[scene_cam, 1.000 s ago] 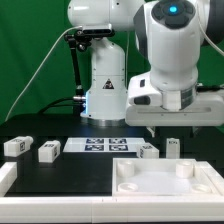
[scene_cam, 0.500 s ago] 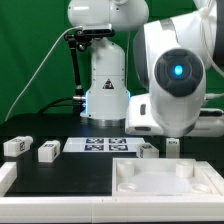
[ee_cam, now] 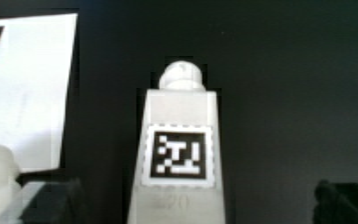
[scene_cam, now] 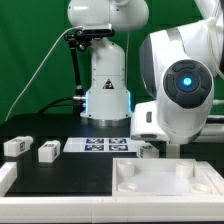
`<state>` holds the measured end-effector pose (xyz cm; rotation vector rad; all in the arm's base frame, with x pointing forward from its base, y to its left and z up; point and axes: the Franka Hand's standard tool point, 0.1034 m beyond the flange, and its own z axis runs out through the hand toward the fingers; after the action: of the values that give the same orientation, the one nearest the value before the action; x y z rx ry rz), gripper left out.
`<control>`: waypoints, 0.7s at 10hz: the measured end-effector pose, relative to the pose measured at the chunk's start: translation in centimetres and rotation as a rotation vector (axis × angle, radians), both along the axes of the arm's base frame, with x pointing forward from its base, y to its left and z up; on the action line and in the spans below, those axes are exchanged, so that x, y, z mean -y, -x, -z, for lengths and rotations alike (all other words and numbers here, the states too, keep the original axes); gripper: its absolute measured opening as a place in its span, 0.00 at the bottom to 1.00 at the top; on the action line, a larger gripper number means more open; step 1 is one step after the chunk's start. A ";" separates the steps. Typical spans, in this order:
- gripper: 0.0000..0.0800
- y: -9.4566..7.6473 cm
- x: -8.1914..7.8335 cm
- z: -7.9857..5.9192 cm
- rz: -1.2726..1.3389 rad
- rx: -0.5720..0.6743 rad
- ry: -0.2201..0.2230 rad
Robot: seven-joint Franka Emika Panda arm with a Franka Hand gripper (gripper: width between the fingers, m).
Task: Assemble one leg
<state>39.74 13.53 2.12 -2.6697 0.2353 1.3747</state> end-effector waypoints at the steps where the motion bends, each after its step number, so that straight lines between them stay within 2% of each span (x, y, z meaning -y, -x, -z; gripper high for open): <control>1: 0.81 -0.1 -0.1 0.8 0.005 0.031 0.005; 6: 0.81 0.0 -0.5 1.1 0.001 0.041 0.014; 7: 0.66 0.0 -0.5 1.1 0.001 0.041 0.014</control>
Offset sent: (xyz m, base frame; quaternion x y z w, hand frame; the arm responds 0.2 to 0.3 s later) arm 0.0009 0.0040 -0.0075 -0.0127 0.0094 0.0234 0.9996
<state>39.78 14.05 0.98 -2.7060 0.2426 1.3207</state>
